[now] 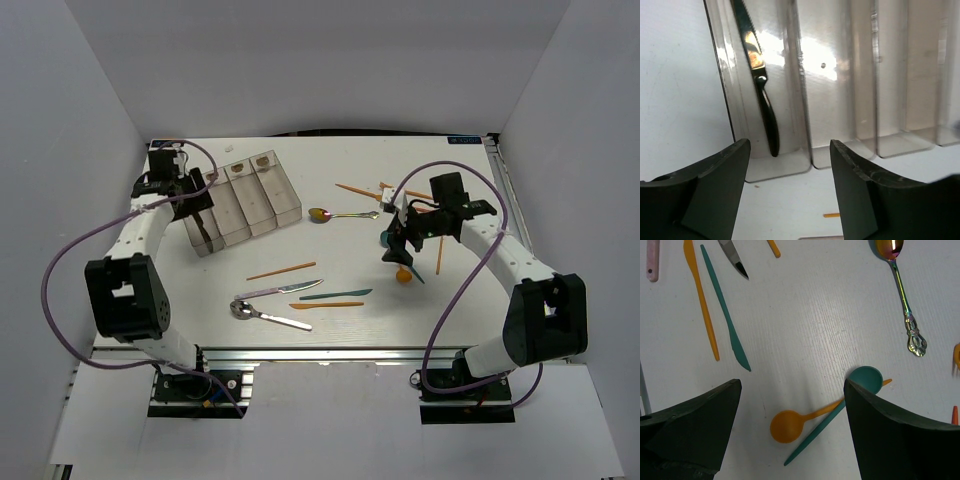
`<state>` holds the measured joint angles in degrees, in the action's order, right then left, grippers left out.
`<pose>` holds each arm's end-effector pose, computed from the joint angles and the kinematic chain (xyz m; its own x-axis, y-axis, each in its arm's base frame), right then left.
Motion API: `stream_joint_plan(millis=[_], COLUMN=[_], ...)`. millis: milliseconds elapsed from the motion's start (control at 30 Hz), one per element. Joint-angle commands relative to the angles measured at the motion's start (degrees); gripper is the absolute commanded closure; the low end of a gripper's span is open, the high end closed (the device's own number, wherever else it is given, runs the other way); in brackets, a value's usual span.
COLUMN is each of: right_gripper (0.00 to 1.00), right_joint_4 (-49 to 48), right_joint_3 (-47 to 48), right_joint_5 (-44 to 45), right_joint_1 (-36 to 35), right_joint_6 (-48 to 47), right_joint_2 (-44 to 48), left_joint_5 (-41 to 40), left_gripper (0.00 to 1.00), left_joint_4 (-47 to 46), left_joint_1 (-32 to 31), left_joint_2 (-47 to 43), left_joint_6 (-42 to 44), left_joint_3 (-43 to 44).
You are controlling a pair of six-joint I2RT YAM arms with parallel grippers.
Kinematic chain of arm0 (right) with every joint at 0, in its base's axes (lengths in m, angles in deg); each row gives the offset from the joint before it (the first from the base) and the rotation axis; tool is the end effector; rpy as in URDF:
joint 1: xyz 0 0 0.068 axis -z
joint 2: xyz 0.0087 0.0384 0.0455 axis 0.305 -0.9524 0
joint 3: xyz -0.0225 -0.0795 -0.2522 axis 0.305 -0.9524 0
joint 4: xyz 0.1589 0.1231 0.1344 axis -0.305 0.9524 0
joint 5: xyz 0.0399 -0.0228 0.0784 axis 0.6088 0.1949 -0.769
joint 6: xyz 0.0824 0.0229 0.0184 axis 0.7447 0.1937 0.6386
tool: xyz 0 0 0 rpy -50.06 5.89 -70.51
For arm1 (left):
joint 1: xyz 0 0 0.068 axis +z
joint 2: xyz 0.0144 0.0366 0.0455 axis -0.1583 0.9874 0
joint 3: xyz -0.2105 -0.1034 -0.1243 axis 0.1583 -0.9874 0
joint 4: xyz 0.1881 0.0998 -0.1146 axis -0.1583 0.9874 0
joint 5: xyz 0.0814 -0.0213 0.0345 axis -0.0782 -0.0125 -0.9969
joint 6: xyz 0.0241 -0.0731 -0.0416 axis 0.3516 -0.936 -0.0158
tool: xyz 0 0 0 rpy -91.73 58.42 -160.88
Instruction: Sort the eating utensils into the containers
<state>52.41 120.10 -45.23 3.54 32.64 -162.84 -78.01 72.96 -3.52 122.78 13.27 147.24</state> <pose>0.2715 0.1231 0.2307 -0.0594 -0.6095 -0.7906 -0.9697 0.2232 -0.0992 0.3573 0.0342 0.2273 -0.7500 -0.3138 -0.5822 -0.2801 0.9481 -0.1502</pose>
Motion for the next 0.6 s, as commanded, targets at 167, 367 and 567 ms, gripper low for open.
stream_joint_plan(millis=[167, 367, 567], right_gripper=[0.11, 0.11, 0.11], right_joint_4=[7.14, 8.74, 7.94], right_joint_3=[6.97, 4.78, 4.85], right_joint_5=[-2.56, -2.22, -0.11], right_joint_1=[-0.19, -8.36, -21.00], right_joint_6=[-6.01, -9.44, -12.52], right_joint_2=[-1.79, -1.79, -5.12], left_joint_5=[9.19, 18.14, 23.68], left_gripper=[0.24, 0.45, 0.67], left_joint_4=[-1.76, -8.17, -8.72], left_joint_1=[0.39, 0.39, 0.31], left_joint_2=[-19.67, -39.79, -53.51], left_joint_6=[-10.66, -17.33, -25.00], left_joint_3=[-8.83, -25.79, -38.71])
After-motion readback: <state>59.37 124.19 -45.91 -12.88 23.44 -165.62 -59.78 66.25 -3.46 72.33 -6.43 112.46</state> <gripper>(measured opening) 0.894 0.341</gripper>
